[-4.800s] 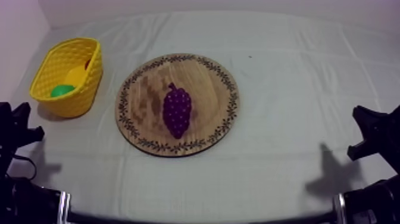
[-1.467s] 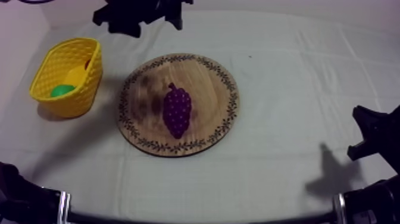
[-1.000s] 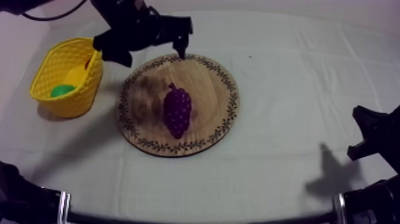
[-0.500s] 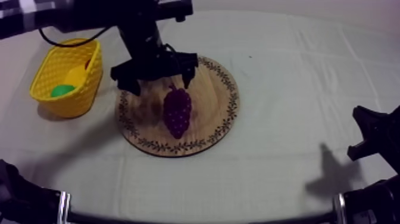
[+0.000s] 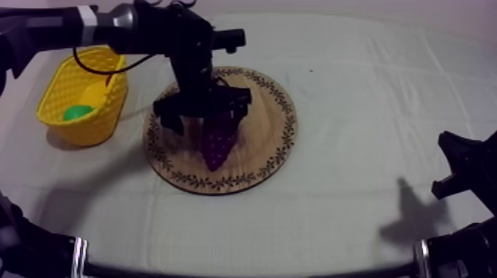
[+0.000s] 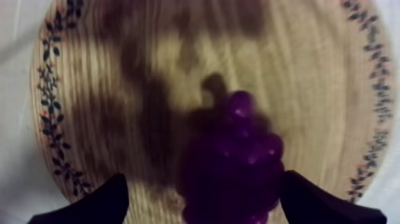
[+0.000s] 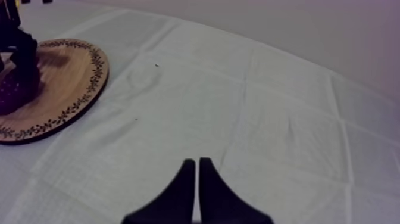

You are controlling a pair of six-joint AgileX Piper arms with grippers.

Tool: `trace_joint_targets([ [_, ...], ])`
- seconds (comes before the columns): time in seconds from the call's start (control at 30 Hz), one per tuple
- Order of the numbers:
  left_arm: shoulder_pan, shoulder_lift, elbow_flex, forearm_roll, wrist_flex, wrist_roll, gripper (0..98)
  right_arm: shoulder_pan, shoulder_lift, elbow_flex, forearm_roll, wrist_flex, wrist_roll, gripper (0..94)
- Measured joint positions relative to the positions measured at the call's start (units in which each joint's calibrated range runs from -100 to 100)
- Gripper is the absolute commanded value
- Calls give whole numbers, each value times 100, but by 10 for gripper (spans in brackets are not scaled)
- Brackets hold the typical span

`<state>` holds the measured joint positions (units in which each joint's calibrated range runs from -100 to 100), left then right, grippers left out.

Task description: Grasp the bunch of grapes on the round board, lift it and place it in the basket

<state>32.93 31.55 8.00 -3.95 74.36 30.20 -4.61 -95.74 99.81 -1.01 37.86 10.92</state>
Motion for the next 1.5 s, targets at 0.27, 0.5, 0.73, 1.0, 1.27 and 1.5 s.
trace_joint_targets([
  [0.27, 16, 220, 15, 119, -265, -133, 934, 0, 0, 0, 0, 0, 0, 4],
  [0.5, 25, 351, 21, 135, -429, -172, 888, 0, 0, 0, 0, 0, 0, 4],
  [0.73, 25, 475, -100, 135, -353, -222, 792, 0, 0, 0, 0, 0, 0, 4],
  [1.0, 1, 546, -170, 160, -303, -362, 549, 0, 0, 0, 0, 0, 0, 4],
  [1.27, -52, 476, -91, 174, -406, -520, 397, 0, 0, 0, 0, 0, 0, 4],
  [1.5, -117, -26, 165, 78, -464, -626, 371, 0, 0, 0, 0, 0, 0, 4],
])
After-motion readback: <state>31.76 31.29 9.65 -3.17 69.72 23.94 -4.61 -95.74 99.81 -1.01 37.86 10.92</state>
